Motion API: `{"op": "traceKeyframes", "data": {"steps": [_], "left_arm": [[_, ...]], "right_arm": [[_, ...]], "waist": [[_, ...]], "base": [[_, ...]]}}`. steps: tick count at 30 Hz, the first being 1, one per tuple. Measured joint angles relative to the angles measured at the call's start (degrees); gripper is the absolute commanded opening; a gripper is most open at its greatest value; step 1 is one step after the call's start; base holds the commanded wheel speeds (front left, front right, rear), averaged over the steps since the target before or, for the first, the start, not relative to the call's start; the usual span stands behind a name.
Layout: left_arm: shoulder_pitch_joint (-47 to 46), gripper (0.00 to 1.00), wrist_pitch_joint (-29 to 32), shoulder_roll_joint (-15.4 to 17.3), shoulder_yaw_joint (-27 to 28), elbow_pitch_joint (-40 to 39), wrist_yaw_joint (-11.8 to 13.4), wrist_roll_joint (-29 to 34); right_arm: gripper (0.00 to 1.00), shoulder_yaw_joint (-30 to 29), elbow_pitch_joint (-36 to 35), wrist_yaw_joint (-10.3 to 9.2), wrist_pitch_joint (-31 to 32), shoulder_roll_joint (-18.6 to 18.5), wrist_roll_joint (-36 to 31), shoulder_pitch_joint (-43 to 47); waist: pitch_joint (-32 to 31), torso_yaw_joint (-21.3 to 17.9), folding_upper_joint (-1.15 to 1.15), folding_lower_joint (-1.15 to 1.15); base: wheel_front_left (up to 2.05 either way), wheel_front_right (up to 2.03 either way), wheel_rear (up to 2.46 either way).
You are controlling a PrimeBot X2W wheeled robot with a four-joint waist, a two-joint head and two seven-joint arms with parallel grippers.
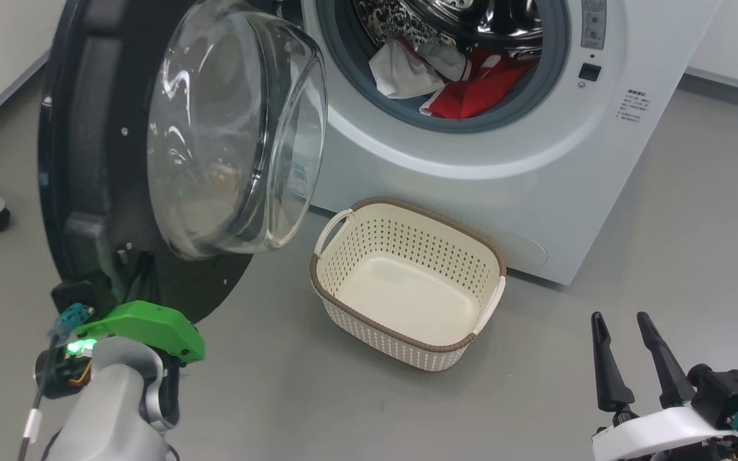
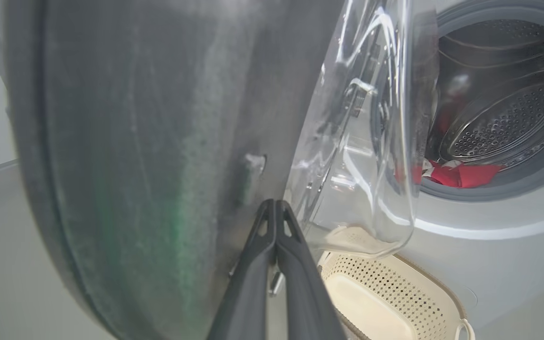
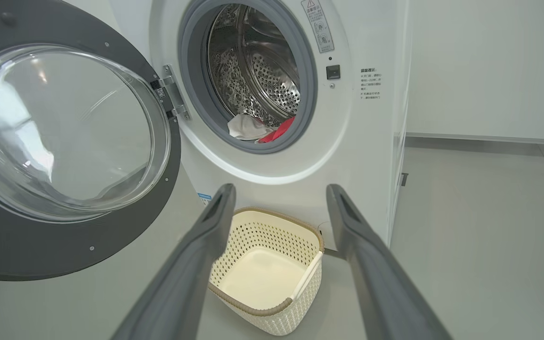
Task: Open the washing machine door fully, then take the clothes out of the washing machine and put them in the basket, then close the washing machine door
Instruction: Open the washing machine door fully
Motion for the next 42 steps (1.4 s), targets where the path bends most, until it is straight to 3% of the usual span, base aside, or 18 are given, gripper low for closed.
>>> {"op": "traceKeyframes", "data": {"steps": [16, 27, 42], "left_arm": [[-1.54, 0.00, -0.70, 4.66, 10.33, -1.20, 0.00, -0.60], [-4.41, 0.00, -1.01, 9.77, 17.16, -2.25, 0.00, -0.66], [-7.56, 0.00, -1.24, 14.23, 21.91, -2.50, 0.00, -1.38]], "right_arm": [[1.00, 0.96, -1.49, 0.00, 0.08, -3.15, -0.45, -2.47], [1.00, 0.70, -3.34, 0.00, 1.09, -6.01, -1.22, -4.42], [1.00, -0.75, -5.67, 0.00, 2.47, -8.88, -1.44, -6.44]], "waist": [[7.19, -1.26, 0.00, 0.00], [12.55, -2.79, 0.00, 0.00], [18.69, -4.56, 0.00, 0.00]], "base": [[0.00, 0.00, 0.00], [0.00, 0.00, 0.00], [0.00, 0.00, 0.00]]}}
